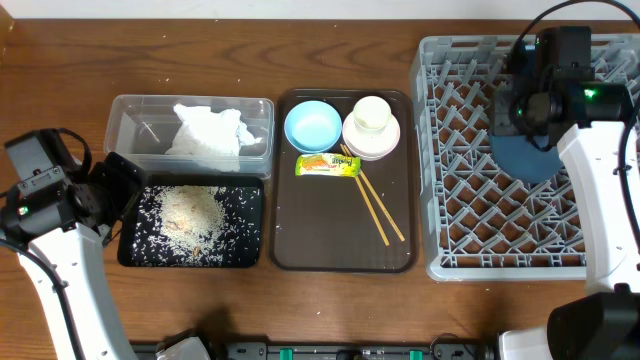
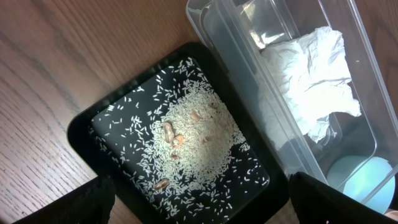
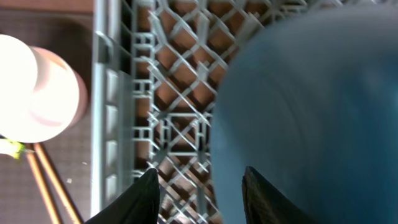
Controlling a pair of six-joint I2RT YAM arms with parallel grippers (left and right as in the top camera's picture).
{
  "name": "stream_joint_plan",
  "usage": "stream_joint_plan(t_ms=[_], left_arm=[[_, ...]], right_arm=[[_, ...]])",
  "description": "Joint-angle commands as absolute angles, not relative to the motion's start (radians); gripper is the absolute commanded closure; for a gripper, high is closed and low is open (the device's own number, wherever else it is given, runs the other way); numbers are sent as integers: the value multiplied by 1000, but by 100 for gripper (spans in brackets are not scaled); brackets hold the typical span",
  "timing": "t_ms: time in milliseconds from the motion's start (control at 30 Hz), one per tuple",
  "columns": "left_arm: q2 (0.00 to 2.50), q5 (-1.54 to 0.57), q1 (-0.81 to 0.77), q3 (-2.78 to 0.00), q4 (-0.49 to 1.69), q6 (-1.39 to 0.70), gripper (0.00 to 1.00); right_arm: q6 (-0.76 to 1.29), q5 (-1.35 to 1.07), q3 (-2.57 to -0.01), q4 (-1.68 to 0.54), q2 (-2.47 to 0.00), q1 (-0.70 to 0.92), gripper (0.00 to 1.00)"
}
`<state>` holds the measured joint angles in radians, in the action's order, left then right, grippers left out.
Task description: Sort waste into correct bins and load items into the dishwasher rack
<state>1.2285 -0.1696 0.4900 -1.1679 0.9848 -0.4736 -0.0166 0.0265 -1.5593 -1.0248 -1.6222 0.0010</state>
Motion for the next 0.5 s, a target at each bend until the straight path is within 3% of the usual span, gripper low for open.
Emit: stream_joint_plan(t_ms=[0, 467], left_arm=[[1229, -164, 495, -1186, 986, -468, 8], [1229, -164, 494, -1186, 986, -468, 8]], right_arm=[[-35, 130, -1547, -1034, -1623, -19, 58], [-39, 183, -1534, -1024, -1623, -67, 57]])
